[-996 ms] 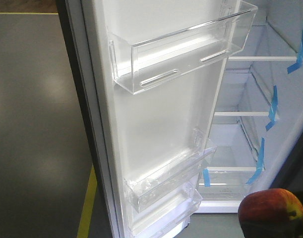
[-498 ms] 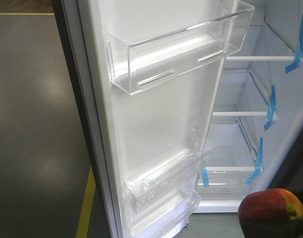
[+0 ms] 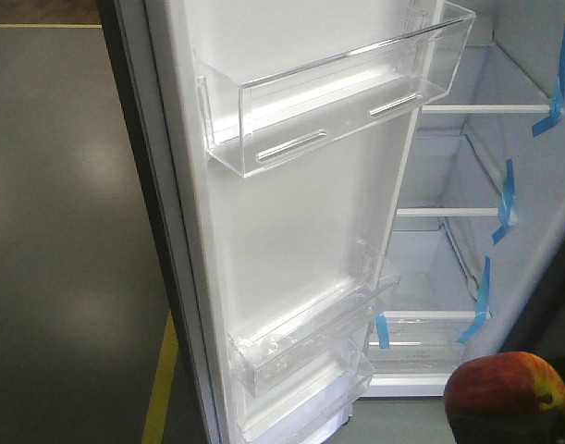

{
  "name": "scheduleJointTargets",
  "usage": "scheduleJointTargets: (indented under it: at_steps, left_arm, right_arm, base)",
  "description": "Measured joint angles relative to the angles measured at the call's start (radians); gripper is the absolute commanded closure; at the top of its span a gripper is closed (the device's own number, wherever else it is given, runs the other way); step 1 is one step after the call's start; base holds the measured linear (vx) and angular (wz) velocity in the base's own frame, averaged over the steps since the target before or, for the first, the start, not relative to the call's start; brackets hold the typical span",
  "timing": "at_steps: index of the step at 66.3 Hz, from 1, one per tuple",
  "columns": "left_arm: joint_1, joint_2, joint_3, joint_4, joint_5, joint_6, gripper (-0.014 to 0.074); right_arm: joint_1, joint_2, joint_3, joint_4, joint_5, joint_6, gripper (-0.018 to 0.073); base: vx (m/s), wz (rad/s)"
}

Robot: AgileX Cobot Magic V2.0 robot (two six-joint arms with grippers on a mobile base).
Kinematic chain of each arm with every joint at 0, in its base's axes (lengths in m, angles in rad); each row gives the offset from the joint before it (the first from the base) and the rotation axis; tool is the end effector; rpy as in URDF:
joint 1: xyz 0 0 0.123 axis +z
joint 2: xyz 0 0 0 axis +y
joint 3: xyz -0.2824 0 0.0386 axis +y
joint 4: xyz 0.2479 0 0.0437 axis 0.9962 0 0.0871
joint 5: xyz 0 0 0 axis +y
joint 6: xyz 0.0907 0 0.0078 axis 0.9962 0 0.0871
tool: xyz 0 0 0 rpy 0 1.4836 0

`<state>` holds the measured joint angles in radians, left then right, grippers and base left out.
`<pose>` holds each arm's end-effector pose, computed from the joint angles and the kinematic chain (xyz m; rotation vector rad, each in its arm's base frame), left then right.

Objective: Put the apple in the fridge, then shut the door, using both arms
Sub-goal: 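Raise the right gripper with the apple up to the upper door bin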

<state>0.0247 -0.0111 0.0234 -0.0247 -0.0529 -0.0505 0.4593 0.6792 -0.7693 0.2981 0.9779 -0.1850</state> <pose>0.0559 0.0015 0.2106 -0.0731 1.4413 -0.0404 0.0889 0.0687 0.3341 -0.6770 2.2790 0.5049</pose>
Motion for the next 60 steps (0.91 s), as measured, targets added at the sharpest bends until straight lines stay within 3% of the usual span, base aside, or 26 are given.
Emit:
scheduleJointTargets:
  at_steps: [17,28,48,60]
  left_arm:
    - [0.0,0.0,0.0,0.0,0.0,0.0,0.0602]
    - [0.0,0.0,0.0,0.0,0.0,0.0,0.0602]
    - [0.0,0.0,0.0,0.0,0.0,0.0,0.0602]
    - [0.0,0.0,0.0,0.0,0.0,0.0,0.0602]
  right_arm:
    - [0.0,0.0,0.0,0.007,-0.043,-0.016,0.0373]
    - [0.0,0.016,-0.052,-0.025,-0.189,-0.019,0.0373]
    - [0.0,0.161,-0.294,-0.084,-0.524,-0.02,0.0373]
    - [-0.001,0.292,-0.417,-0.095,-0.623,-0.022,0.0373]
  base:
    - [0.0,0.0]
    - [0.0,0.0]
    - [0.0,0.0]
    - [0.0,0.0]
